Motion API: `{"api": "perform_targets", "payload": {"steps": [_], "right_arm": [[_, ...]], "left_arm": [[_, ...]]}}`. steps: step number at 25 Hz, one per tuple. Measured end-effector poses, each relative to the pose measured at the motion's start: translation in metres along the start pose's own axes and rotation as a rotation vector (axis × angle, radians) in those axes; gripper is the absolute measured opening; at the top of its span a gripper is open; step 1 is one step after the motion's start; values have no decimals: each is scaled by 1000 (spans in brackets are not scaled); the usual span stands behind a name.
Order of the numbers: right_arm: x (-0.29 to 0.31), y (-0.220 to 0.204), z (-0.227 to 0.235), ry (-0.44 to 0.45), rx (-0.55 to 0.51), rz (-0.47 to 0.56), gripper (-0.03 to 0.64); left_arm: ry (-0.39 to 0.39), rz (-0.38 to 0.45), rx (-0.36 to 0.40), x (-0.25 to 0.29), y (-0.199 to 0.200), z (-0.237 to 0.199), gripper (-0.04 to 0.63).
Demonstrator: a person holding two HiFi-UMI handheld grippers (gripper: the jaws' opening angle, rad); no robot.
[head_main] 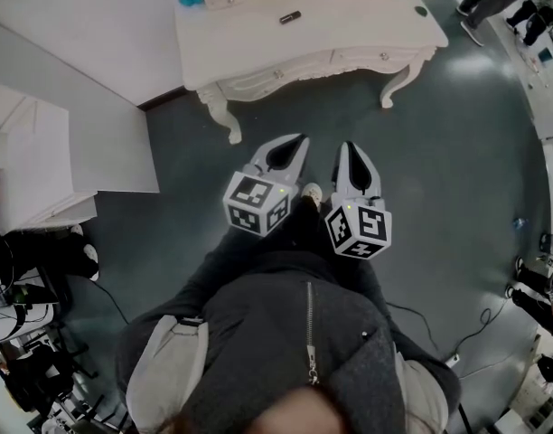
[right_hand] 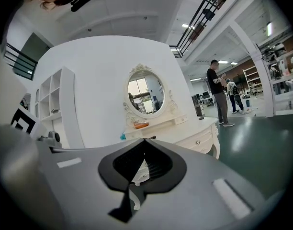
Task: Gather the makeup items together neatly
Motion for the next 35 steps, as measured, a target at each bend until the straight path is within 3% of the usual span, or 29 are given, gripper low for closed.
{"api": "perform_targets", "payload": {"steps": [15, 26, 35], "right_arm": [[78, 30, 60, 27, 11, -18, 3], [114, 40, 107, 15, 5, -37, 3], [128, 33, 119, 54, 21, -83, 3]], "left_arm": [[-20, 20, -7, 99, 30, -13, 9], [-22, 15, -13, 158, 31, -12, 9], [-17, -21, -31, 181, 24, -15, 9]]}}
Point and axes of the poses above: the fingertips, and each gripper's own axes: x forward along the fingers, z to its right, y out of its top, the point moved 3 cm from there along -x, backward along the fingers
